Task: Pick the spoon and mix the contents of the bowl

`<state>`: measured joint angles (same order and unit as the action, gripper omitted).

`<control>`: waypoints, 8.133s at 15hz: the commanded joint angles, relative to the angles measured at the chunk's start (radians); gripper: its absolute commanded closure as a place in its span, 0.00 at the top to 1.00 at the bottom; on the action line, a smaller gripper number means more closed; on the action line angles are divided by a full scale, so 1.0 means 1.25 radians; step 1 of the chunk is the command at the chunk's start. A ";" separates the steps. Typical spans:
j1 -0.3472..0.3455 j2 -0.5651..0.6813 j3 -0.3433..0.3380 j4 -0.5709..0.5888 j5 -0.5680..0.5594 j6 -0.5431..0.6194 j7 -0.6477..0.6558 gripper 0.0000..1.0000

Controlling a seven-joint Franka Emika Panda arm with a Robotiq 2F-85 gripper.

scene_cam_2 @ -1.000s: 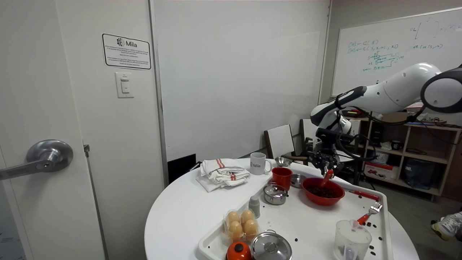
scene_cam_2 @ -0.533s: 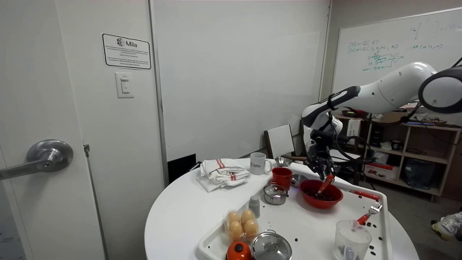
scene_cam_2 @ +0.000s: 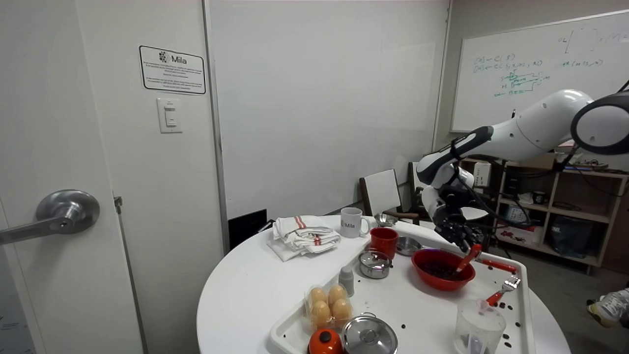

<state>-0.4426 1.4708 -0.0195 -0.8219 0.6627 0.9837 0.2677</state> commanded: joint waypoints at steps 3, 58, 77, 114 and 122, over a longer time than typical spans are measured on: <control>-0.057 -0.001 -0.004 0.003 0.046 0.046 0.030 0.07; -0.023 -0.005 0.029 0.058 0.168 0.155 0.203 0.07; 0.006 0.003 0.001 -0.022 0.144 0.060 0.169 0.07; -0.039 0.001 0.007 -0.014 0.189 0.085 0.134 0.07; 0.069 0.002 0.013 0.032 0.103 0.060 0.130 0.07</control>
<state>-0.3700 1.4728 -0.0021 -0.8236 0.8155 1.0814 0.4447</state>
